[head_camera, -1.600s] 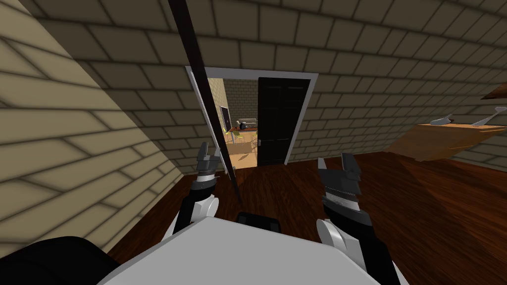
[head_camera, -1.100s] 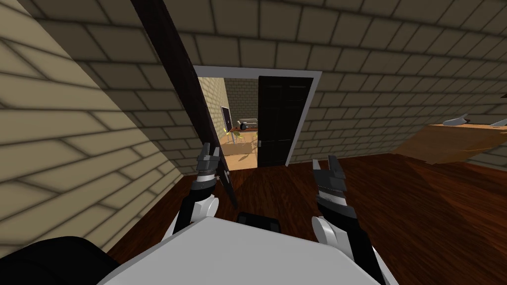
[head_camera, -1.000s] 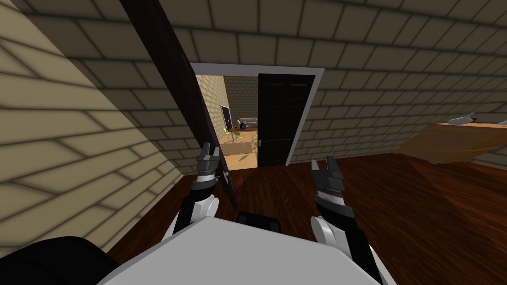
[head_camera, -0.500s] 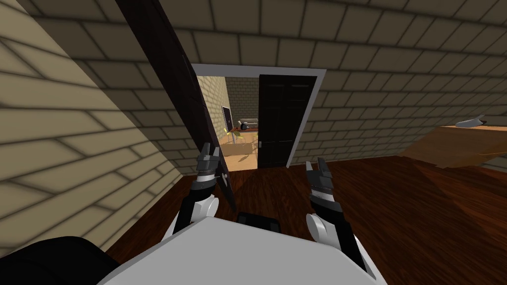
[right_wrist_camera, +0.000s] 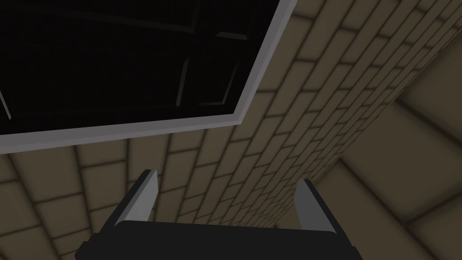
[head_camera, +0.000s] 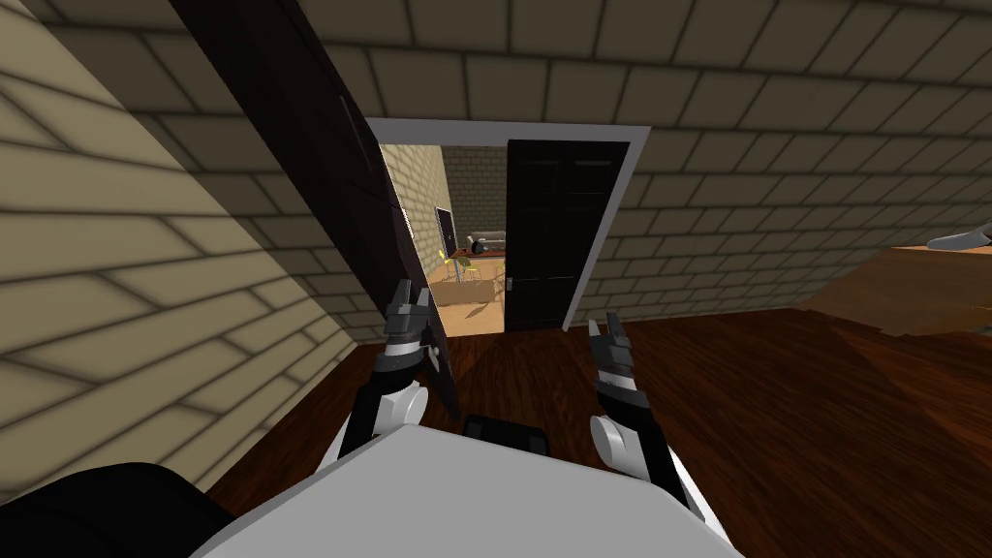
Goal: Pull the door open
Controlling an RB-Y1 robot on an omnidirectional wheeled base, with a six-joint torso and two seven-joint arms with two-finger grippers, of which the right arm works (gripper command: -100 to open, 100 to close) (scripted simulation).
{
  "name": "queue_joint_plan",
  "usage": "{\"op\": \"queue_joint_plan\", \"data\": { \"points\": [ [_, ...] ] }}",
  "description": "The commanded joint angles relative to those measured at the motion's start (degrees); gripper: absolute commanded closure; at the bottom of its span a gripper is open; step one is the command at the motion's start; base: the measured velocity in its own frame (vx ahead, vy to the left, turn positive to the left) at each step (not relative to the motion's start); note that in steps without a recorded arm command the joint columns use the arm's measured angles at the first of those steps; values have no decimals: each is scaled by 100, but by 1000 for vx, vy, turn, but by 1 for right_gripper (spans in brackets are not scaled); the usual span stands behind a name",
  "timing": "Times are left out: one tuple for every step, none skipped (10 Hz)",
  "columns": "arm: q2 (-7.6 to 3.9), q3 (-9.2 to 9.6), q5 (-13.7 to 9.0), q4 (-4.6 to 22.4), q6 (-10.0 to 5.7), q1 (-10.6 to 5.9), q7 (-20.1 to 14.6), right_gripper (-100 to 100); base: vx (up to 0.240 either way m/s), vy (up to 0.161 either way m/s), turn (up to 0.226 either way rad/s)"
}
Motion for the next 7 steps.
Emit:
{"op": "queue_joint_plan", "data": {
  "points": [
    [-23, 32, -22, 172, -10, -75, 11, -100, 69, -23, 28],
    [-32, 58, -33, 286, -29, -119, 19, -100, 70, -18, 24],
    [-39, 86, -43, 408, -49, -165, 29, -100, 75, -24, 26],
    [-46, 114, -54, 535, -69, -213, 39, -100, 80, -25, 35],
    [-52, 143, -66, 661, -90, -262, 48, -100, 82, -23, 30],
    [-58, 171, -77, 787, -111, -310, 58, -100, 91, -16, 23],
    [-64, 199, -88, 913, -131, -358, 68, -100, 88, -22, 32]
  ]
}}
